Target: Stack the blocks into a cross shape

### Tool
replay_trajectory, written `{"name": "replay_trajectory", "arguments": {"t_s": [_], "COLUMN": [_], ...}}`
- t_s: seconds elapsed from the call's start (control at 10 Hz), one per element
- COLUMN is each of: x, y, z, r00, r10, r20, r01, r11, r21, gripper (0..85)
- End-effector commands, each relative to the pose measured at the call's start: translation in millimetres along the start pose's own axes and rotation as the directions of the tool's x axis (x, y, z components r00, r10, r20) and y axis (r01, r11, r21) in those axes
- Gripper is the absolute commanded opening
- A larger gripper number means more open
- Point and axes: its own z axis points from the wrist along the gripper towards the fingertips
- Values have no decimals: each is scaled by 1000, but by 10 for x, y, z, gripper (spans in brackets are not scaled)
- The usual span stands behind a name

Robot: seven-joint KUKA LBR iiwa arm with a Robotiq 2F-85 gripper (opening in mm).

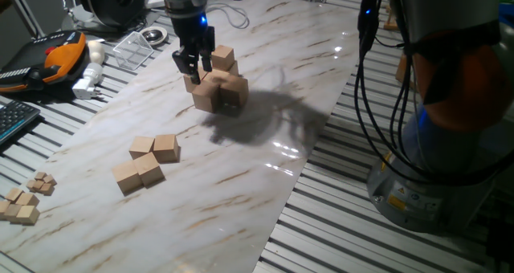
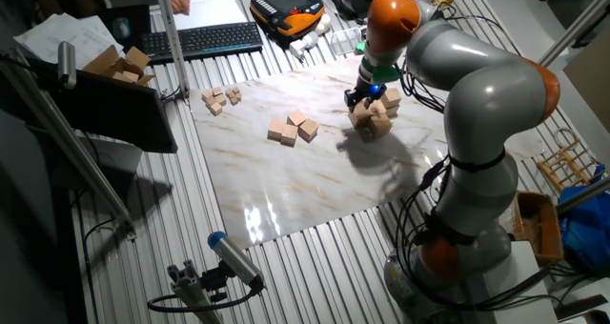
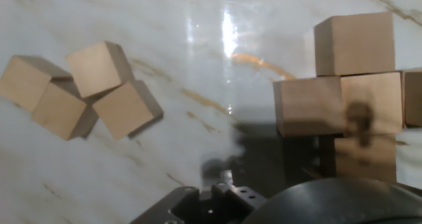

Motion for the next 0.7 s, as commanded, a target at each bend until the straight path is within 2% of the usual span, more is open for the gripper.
{"name": "replay_trajectory", "arguments": {"t_s": [0.0, 0.1, 0.3, 0.4, 0.5, 0.6], "x": [0, -70, -238, -308, -351, -360], "y": [-1, 165, 532, 651, 768, 862], "z": [-2, 33, 117, 131, 155, 197], "r00": [1000, 1000, 998, 997, 993, 990], "r10": [6, 7, -34, -70, -112, -129], "r20": [4, 22, 57, 45, 45, 58], "r01": [-6, -7, 33, 70, 111, 127], "r11": [1000, 1000, 999, 998, 993, 991], "r21": [-1, -8, 8, 6, 27, 31], "gripper": [510, 680, 680, 680, 680, 680]}}
